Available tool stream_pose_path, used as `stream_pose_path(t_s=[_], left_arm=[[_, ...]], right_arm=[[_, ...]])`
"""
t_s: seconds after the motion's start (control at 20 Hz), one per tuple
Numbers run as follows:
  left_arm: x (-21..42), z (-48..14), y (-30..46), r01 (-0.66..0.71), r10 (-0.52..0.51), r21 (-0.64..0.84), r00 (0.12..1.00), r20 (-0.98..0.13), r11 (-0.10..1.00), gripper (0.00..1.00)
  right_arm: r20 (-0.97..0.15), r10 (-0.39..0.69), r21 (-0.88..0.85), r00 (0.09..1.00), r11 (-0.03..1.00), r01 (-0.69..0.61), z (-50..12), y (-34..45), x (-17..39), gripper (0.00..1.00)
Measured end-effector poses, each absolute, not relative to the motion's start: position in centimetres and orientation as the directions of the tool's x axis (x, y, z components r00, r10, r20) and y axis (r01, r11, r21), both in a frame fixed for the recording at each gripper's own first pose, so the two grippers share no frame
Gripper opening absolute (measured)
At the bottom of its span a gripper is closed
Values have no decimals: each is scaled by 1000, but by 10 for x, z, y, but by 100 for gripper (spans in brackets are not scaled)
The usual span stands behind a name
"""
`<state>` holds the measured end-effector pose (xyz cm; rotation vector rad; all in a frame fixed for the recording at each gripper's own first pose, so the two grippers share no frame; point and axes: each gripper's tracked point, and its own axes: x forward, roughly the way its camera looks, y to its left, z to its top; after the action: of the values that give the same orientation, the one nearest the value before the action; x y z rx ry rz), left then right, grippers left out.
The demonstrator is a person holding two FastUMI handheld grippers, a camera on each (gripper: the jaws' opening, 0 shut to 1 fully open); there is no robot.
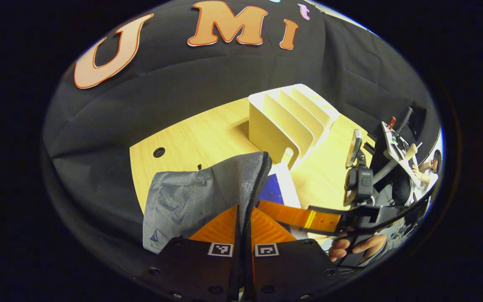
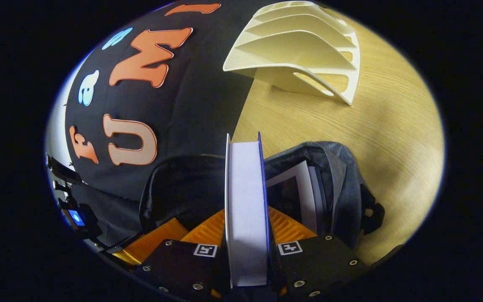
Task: Open the schoolbag, grab two books from the bookshelf and put them into the schoolbag.
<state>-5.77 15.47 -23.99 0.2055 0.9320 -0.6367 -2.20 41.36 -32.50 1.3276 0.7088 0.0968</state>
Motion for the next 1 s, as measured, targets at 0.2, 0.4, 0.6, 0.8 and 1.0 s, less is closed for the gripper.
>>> stream_pose_path(t_s=[0.2,0.4,0.6,0.8,1.0], left_arm=[[-67,-246,151,607,-422,-97,420,-804,789,5],[-70,-248,147,608,-419,-98,412,-810,788,5],[-64,-250,154,588,-405,-92,426,-809,804,5],[-68,-257,152,579,-416,-116,418,-807,807,6],[-69,-262,142,537,-417,-152,416,-808,830,12]], right_arm=[[-409,488,912,771,253,323,-335,435,-15,38],[-412,526,911,743,249,329,-346,445,-5,38],[-567,595,823,570,382,420,-365,443,-28,55],[-720,543,693,433,594,409,-378,401,-58,71],[-738,550,673,390,634,381,-373,369,-75,83]])
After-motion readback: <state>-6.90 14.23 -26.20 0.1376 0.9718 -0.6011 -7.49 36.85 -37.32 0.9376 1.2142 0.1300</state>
